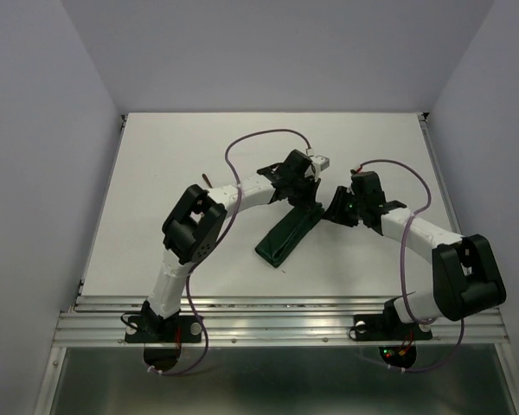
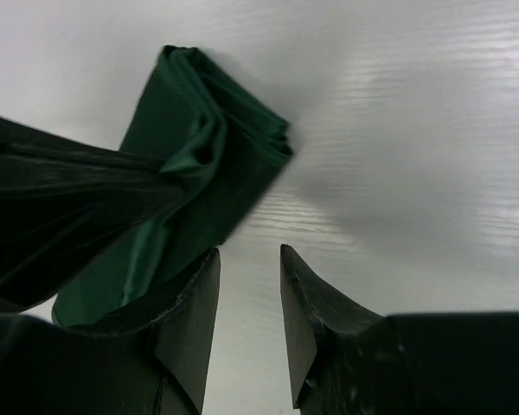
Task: Fold the napkin into a case and place the utensils inside
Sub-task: Stuff the top corner of the smaller-rectangle-folded napkin into the folded napkin.
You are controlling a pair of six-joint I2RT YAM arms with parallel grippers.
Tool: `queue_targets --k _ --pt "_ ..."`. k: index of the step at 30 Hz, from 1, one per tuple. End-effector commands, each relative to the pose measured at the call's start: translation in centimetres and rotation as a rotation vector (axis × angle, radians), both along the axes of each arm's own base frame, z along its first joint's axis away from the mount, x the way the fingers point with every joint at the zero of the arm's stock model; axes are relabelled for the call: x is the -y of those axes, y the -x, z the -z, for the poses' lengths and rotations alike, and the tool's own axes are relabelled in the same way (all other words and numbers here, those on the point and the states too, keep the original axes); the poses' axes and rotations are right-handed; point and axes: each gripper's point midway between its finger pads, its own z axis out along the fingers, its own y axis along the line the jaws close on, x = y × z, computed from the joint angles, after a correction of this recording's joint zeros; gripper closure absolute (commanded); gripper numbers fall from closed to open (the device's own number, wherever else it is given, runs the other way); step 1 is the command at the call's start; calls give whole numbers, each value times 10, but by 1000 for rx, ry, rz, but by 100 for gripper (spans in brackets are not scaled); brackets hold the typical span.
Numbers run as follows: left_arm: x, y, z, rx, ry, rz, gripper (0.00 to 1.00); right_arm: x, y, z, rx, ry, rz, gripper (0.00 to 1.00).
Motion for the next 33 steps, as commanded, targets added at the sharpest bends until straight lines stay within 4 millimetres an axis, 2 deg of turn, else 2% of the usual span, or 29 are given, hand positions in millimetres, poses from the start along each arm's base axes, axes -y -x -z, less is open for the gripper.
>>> queue_targets --k 1,4,10,16,25,33 --pt "2 1 -47 50 91 9 100 -22 -20 -21 100 26 -61 61" --pt "-1 -1 -50 52 96 3 100 -37 -25 -23 116 44 -95 62" --pt "-8 -6 -55 58 98 -20 100 -46 -33 -12 104 89 -117 65" --pt "-12 -9 -61 62 110 -26 100 -49 -35 -6 100 113 -130 67" --pt "-12 -8 -56 49 106 -19 100 -53 -35 3 96 154 -138 68" --pt "-13 -6 -53 39 103 -18 100 -47 -45 5 119 226 -93 68"
